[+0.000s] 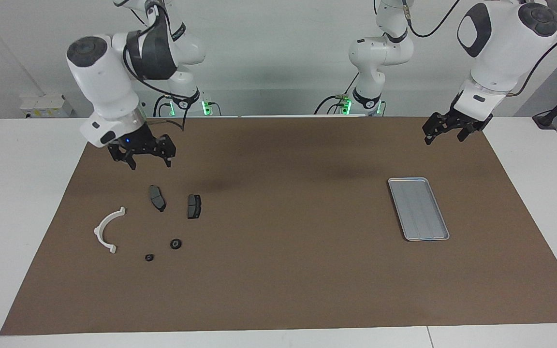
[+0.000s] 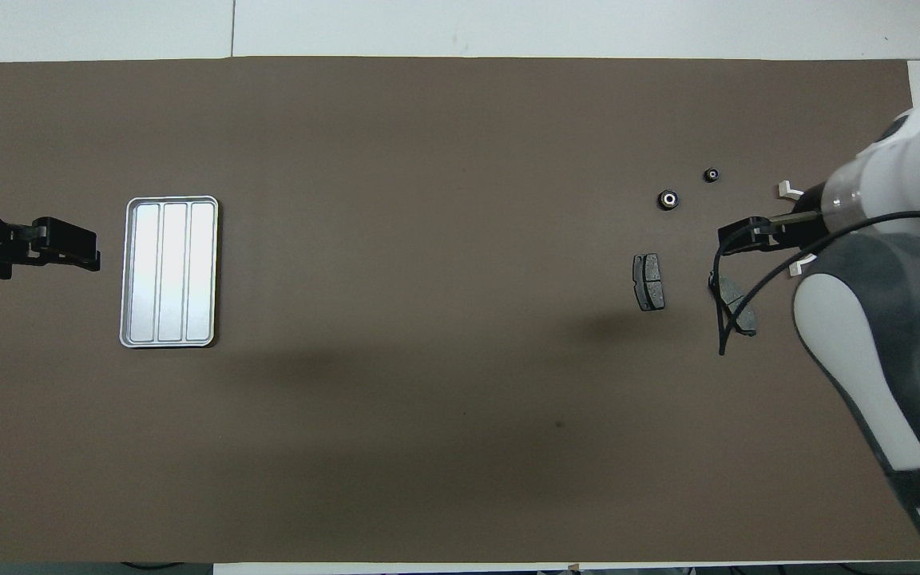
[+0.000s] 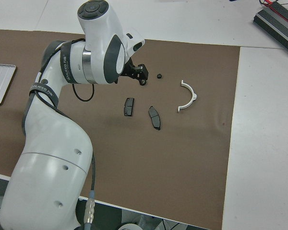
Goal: Pick bearing gear from pile to tray
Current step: 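Reach the right gripper to the small black bearing and grasp it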
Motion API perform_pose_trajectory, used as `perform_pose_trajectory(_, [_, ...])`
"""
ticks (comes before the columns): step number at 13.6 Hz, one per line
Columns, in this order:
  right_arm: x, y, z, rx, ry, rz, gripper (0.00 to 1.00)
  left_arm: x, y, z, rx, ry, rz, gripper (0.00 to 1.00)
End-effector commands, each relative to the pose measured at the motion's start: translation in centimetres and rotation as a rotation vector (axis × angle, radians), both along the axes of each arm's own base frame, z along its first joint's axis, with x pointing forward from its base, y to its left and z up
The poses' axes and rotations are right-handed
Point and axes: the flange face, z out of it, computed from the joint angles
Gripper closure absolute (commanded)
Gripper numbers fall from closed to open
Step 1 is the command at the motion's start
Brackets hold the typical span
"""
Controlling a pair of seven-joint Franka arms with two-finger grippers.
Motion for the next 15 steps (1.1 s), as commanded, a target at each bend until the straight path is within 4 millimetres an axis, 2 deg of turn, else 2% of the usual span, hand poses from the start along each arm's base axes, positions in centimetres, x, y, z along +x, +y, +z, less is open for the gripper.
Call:
perform_pose_trajectory(1, [3.1,0.8,-6.0,-0.005,-0.007,-0.018,0.00,-0.9,0.1,0.3,0.000,0.006,-0.005,0.00])
perform_pose_trajectory(4, [5.6,1.6,-10.6,-0.006,-0.040,-0.011,0.00,-0.9,-0.1,0.3,0.000,0.006,-0.008,0.00])
perform_pose_trajectory(9, [9.2,1.9,-15.7,-0.039,-0.030,-0.052,0.01,-0.8,0.0,0.3,0.000,0.005,-0.007,0.00])
perform_pose_trajectory(10, [10.0,1.9,-16.5,-0.038,-0.030,-0.069,0.01,-0.9,0.1,0.3,0.000,0.006,-0.005,0.00])
perform_pose_trajectory(15, [10.3,2.0,-18.7,-0.059,-0.015,-0.110,0.02,-0.8,-0.1,0.3,0.000,0.005,-0.008,0.00])
